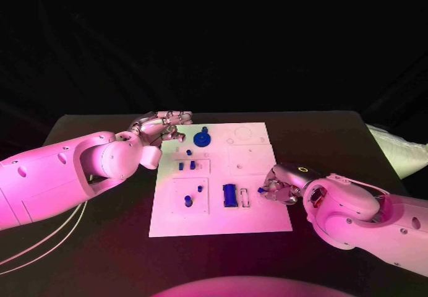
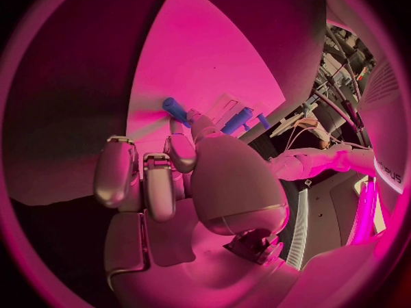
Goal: Assemble the parts on the task board
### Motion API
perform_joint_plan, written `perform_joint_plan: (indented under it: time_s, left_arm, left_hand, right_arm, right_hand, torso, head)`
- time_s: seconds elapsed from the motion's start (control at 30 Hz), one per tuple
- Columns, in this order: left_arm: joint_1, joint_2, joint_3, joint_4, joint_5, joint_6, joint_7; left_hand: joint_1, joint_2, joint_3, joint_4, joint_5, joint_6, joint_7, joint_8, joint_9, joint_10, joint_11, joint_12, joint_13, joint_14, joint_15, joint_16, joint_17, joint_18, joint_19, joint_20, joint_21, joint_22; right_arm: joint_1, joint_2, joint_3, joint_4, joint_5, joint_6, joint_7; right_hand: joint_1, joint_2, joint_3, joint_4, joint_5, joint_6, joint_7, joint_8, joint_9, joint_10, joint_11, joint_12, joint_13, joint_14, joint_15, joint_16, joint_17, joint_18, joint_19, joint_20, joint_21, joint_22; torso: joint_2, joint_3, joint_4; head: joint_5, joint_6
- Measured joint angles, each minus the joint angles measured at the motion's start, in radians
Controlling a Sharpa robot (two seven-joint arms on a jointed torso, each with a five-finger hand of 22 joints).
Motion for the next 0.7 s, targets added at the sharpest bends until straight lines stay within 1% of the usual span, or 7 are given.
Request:
perform_joint_plan:
  time_s: [0.1,0.27,0.47,0.57,0.6,0.67,0.7]
  left_arm:
    - [0.0,0.001,0.0,0.0,0.0,0.0,0.0]
    - [-0.001,0.002,0.0,0.0,0.0,0.001,0.0]
    - [-0.001,0.002,0.0,0.0,-0.001,0.001,0.0]
    - [-0.001,0.003,0.0,0.0,-0.001,0.001,0.0]
    - [-0.001,0.003,0.0,0.0,-0.001,0.001,0.0]
    - [-0.001,0.003,0.0,0.0,-0.001,0.002,-0.001]
    - [-0.001,0.003,0.0,0.0,-0.001,0.002,-0.001]
  left_hand:
    - [0.0,0.0,0.0,0.0,0.0,0.0,0.0,0.0,0.0,0.0,0.0,0.0,0.0,0.0,0.0,0.0,0.0,0.0,0.0,0.0,0.0,0.0]
    - [0.0,0.0,0.0,0.0,0.0,0.0,0.0,0.0,0.0,0.0,0.0,0.0,0.0,0.0,0.0,0.0,0.0,0.0,0.0,0.0,0.0,0.0]
    - [0.004,0.004,0.0,0.0,0.0,0.0,0.0,0.0,0.0,0.0,0.0,0.004,0.001,0.0,0.0,0.0,-0.001,0.0,0.0,0.0,-0.001,-0.001]
    - [0.004,0.004,0.0,0.0,0.0,0.0,0.0,0.0,0.0,0.0,0.0,0.004,0.001,0.0,0.0,0.0,-0.001,0.0,0.0,0.0,-0.003,-0.001]
    - [0.004,0.004,0.0,0.0,0.0,0.0,0.0,0.0,0.0,0.0,0.0,0.004,0.001,0.0,0.0,0.0,-0.001,0.0,0.0,0.0,-0.003,-0.001]
    - [0.004,0.004,0.0,0.0,0.0,0.0,0.0,0.0,0.0,0.0,0.0,0.004,0.001,0.0,0.0,0.0,-0.001,0.0,0.0,0.0,-0.003,-0.001]
    - [0.004,0.004,0.0,0.0,0.0,0.0,0.0,0.0,0.0,0.0,0.0,0.004,0.001,0.0,0.0,0.0,-0.001,0.0,0.0,0.0,-0.003,-0.001]
  right_arm:
    - [0.001,-0.002,-0.001,0.007,0.049,-0.041,0.001]
    - [0.008,0.002,0.001,0.015,0.135,-0.098,0.004]
    - [0.008,0.018,0.001,0.016,0.21,-0.13,0.008]
    - [0.009,0.026,0.001,0.014,0.233,-0.137,0.01]
    - [0.009,0.029,0.001,0.013,0.241,-0.139,0.011]
    - [0.009,0.036,0.001,0.01,0.257,-0.14,0.012]
    - [0.009,0.039,0.001,0.008,0.264,-0.14,0.013]
  right_hand:
    - [-0.022,-0.022,0.038,0.014,0.006,0.002,0.002,0.0,0.0,0.003,0.003,0.012,0.013,0.0,0.0,0.0,0.0,0.0,0.0,0.0,0.0,0.001]
    - [-0.043,-0.033,0.083,0.029,0.011,0.002,0.002,0.001,0.001,0.005,0.001,0.01,0.037,0.0,0.0,0.0,0.001,0.0,0.0,0.0,0.004,0.002]
    - [-0.061,-0.05,0.119,0.037,0.017,0.002,0.002,0.001,0.001,0.014,-0.008,0.01,0.036,0.0,0.0,0.0,0.001,0.0,0.0,0.0,0.004,0.002]
    - [-0.067,-0.057,0.126,0.042,0.017,0.005,0.004,0.001,0.002,0.017,-0.005,0.01,0.036,0.0,0.0,0.0,0.001,0.0,0.0,0.0,0.004,0.003]
    - [-0.074,-0.063,0.132,0.045,0.017,0.007,0.004,0.001,0.002,0.02,-0.009,0.01,0.036,0.0,0.0,0.0,0.001,0.0,0.0,0.0,0.004,0.003]
    - [-0.082,-0.071,0.141,0.054,0.018,0.009,0.002,0.0,0.002,0.024,-0.006,0.014,0.043,0.0,0.0,0.0,0.001,0.0,0.0,0.0,0.004,0.004]
    - [-0.09,-0.076,0.148,0.058,0.023,0.013,0.002,0.0,0.015,0.028,-0.004,0.027,0.057,0.0,0.0,0.004,0.001,0.0,0.002,-0.002,0.004,0.006]
  torso:
    - [0.0,0.0,0.0]
    - [0.0,-0.0007,0.0]
    - [0.0,-0.0012,-0.0002]
    - [0.0,-0.0015,-0.0001]
    - [0.0,-0.0015,0.0]
    - [0.0,-0.0015,0.0002]
    - [0.0,-0.0015,0.0002]
  head:
    - [0.0,0.0]
    - [0.001,0.0]
    - [0.001,-0.002]
    - [0.001,-0.002]
    - [0.001,-0.002]
    - [0.002,-0.002]
    - [0.002,-0.002]
